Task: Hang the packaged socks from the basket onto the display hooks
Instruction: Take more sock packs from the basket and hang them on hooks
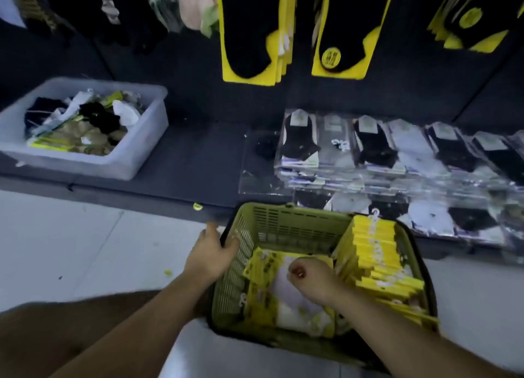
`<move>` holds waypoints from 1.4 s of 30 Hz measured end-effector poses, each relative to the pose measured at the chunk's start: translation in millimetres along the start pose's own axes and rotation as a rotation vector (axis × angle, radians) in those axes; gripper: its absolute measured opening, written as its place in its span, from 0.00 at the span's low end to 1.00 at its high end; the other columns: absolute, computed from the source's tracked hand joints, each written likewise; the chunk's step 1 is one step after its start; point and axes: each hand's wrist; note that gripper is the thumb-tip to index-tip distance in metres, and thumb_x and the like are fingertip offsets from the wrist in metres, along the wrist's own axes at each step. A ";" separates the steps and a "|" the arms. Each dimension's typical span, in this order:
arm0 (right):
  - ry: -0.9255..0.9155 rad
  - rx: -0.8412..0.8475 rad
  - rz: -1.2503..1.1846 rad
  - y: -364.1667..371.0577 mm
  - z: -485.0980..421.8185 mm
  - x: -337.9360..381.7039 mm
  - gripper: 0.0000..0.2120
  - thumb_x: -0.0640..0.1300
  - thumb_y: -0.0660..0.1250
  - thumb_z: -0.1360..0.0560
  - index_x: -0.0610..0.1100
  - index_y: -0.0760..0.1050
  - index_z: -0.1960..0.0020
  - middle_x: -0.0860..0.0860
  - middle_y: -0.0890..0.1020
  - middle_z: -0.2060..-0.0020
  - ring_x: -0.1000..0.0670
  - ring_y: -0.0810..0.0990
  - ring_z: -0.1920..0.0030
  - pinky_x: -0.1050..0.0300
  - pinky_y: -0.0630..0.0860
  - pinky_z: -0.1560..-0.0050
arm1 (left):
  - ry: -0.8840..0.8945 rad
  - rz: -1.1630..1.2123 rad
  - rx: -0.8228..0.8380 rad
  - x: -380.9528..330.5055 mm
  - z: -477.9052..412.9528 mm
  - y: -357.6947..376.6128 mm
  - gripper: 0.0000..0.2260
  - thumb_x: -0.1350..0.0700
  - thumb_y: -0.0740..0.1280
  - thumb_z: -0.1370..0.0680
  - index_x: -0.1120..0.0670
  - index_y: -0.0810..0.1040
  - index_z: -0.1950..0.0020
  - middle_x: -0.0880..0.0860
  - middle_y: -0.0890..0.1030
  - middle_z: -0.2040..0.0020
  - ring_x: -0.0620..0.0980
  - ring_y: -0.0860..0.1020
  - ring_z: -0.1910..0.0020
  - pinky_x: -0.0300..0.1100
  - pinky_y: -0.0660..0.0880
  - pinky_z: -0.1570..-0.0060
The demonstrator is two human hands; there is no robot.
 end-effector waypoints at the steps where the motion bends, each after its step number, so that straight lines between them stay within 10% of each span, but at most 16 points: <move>1: 0.035 0.052 0.029 15.9 -4.2 -7.6 0.13 0.51 0.63 0.21 0.53 0.71 0.65 0.53 0.75 0.65 0.46 0.77 0.57 0.53 0.70 0.57 | -0.007 0.055 0.028 9.7 2.8 7.2 0.24 0.39 0.69 0.20 0.52 0.72 0.31 0.57 0.82 0.37 0.62 0.80 0.36 0.56 0.76 0.34; 8: 0.102 0.081 0.104 79.5 -31.8 -37.7 0.22 0.50 0.63 0.19 0.43 0.71 0.28 0.44 0.75 0.31 0.42 0.74 0.32 0.51 0.72 0.34 | 0.020 0.130 -0.009 42.4 14.4 37.4 0.22 0.46 0.69 0.17 0.53 0.69 0.28 0.55 0.83 0.40 0.61 0.81 0.39 0.51 0.78 0.43; 16: 0.058 -0.033 0.342 76.9 -96.1 -36.3 0.36 0.60 0.68 0.24 0.45 0.62 0.23 0.46 0.65 0.26 0.41 0.59 0.26 0.45 0.60 0.30 | 0.026 0.219 -0.009 55.5 7.2 44.3 0.16 0.48 0.69 0.17 0.45 0.68 0.32 0.39 0.82 0.50 0.45 0.82 0.50 0.48 0.80 0.47; 26: 0.045 -0.132 0.597 82.2 -108.5 -40.1 0.32 0.63 0.70 0.27 0.46 0.69 0.31 0.44 0.72 0.37 0.41 0.67 0.35 0.48 0.63 0.37 | 0.050 0.241 -0.017 53.7 4.3 45.0 0.15 0.47 0.69 0.17 0.47 0.68 0.34 0.43 0.83 0.48 0.47 0.84 0.48 0.48 0.81 0.48; 33: 0.204 0.003 0.148 53.7 -112.6 -29.5 0.27 0.56 0.72 0.25 0.49 0.71 0.30 0.46 0.76 0.32 0.40 0.71 0.31 0.47 0.59 0.33 | 0.045 0.270 -0.008 54.2 4.5 44.8 0.13 0.46 0.69 0.17 0.42 0.67 0.38 0.42 0.82 0.49 0.48 0.84 0.48 0.51 0.82 0.46; 38: 0.183 -0.040 -0.123 21.8 -91.9 -15.7 0.10 0.48 0.72 0.23 0.46 0.76 0.46 0.46 0.82 0.47 0.41 0.79 0.50 0.41 0.76 0.46 | 0.010 0.300 0.047 52.2 5.3 41.1 0.17 0.47 0.70 0.17 0.45 0.67 0.32 0.49 0.82 0.40 0.53 0.82 0.41 0.57 0.80 0.37; 42: 0.122 -0.055 -0.421 2.6 -73.0 8.2 0.09 0.44 0.67 0.20 0.46 0.79 0.41 0.50 0.83 0.46 0.49 0.79 0.49 0.51 0.75 0.49 | 0.169 0.114 -0.290 40.5 10.2 38.1 0.27 0.53 0.73 0.20 0.59 0.68 0.24 0.59 0.71 0.30 0.53 0.70 0.32 0.45 0.67 0.33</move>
Point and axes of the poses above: each hand's wrist, its own z-axis away from the middle knuckle, its own y-axis out of the palm, x = y × z
